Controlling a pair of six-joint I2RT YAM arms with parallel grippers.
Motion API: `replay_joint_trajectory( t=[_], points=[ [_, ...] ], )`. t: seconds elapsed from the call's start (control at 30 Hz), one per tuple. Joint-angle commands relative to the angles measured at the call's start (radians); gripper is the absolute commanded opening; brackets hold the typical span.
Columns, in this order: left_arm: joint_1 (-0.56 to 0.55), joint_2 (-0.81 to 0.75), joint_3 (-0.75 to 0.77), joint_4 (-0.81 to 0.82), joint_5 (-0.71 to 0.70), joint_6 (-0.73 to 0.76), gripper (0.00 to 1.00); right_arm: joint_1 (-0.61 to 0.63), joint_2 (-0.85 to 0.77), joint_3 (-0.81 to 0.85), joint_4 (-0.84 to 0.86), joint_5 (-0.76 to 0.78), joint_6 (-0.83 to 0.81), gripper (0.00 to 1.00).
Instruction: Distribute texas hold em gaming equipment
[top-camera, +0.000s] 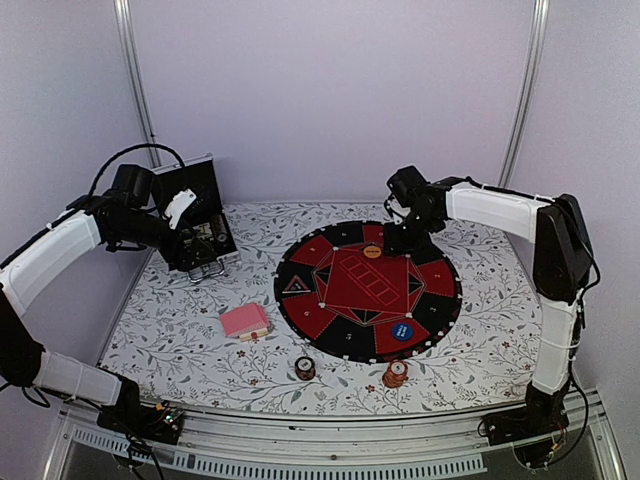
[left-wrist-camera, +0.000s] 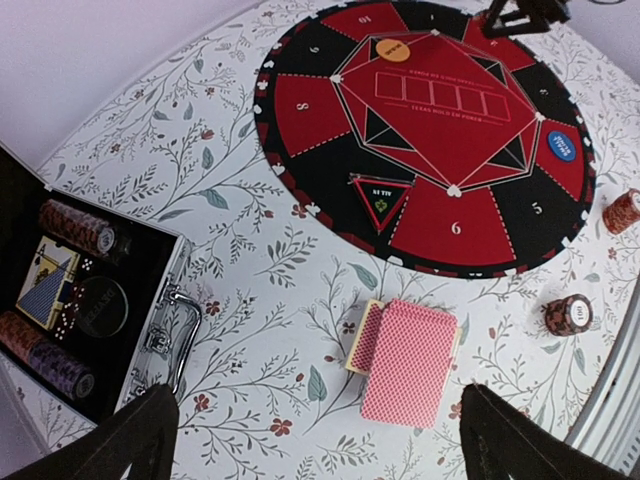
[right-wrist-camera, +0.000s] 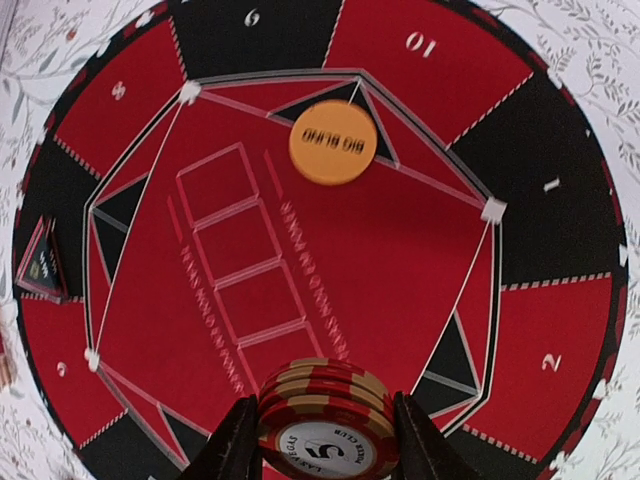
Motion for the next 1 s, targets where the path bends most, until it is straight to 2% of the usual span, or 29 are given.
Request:
replay_joint_trajectory(
  t=[0.0, 0.2, 0.57, 0.97],
  points=[
    [-0.011, -0.007, 0.011, -0.005, 0.015, -0.004, 1.0, -0.05, 0.128, 0.129, 0.057, 0.028, -0.03, 0.21],
    [-0.011, 0.002, 0.004, 0.009, 0.022, -0.004, 1.0, -0.092, 0.269, 0.25, 0.068, 0.043, -0.048, 0.21],
    [-0.01, 0.019, 0.009, 0.011, 0.034, -0.003, 1.0, -0.124, 0.429, 0.356, 0.094, 0.083, -0.047, 0.21],
    [-0.011, 0.023, 0.013, 0.011, 0.031, 0.003, 1.0, -0.154, 0.483, 0.401, 0.093, 0.079, -0.045, 0.23]
  ],
)
